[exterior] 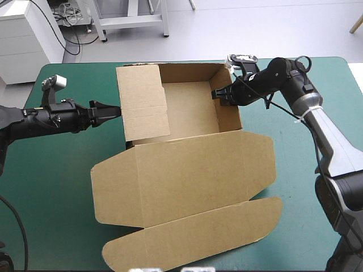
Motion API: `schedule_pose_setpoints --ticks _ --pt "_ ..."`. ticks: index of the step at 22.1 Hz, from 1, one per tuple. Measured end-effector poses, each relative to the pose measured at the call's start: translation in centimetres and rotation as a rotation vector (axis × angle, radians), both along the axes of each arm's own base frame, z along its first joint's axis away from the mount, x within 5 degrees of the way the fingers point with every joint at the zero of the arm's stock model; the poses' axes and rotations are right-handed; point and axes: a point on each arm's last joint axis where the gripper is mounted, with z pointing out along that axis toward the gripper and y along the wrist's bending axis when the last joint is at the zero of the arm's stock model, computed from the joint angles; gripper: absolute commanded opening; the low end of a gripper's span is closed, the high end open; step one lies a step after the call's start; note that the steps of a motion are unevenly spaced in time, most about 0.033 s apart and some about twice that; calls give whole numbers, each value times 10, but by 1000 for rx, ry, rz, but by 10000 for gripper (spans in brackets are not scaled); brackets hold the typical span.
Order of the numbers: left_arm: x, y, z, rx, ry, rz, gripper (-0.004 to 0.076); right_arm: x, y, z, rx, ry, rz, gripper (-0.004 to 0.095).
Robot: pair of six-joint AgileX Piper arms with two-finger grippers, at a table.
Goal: Fold the box
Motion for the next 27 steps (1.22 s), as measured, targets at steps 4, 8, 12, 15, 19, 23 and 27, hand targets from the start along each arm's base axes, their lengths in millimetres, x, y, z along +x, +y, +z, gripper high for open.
schedule_pose_setpoints --ticks 4,8,12,15,19,23,27 --pt "-2 -1 0 -2 11 -28 617 3 18 -11 6 9 15 -19" --pt "-3 -2 -1 -2 14 -40 617 2 41 -23 8 26 49 -19" --pt "-4 -1 -2 25 23 -41 617 -1 55 -24 14 6 65 -14" --pt "-5 4 -10 111 75 -23 578 -6 69 -24 -2 -18 94 -14" --pt "-7 14 -21 227 185 45 424 -15 90 -23 -13 -58 133 -14" --pt "-8 17 -25 251 242 91 300 -17 95 -23 -26 -60 129 -14" --pt "-7 9 -29 307 283 117 212 -17 95 -24 -31 -58 121 -14"
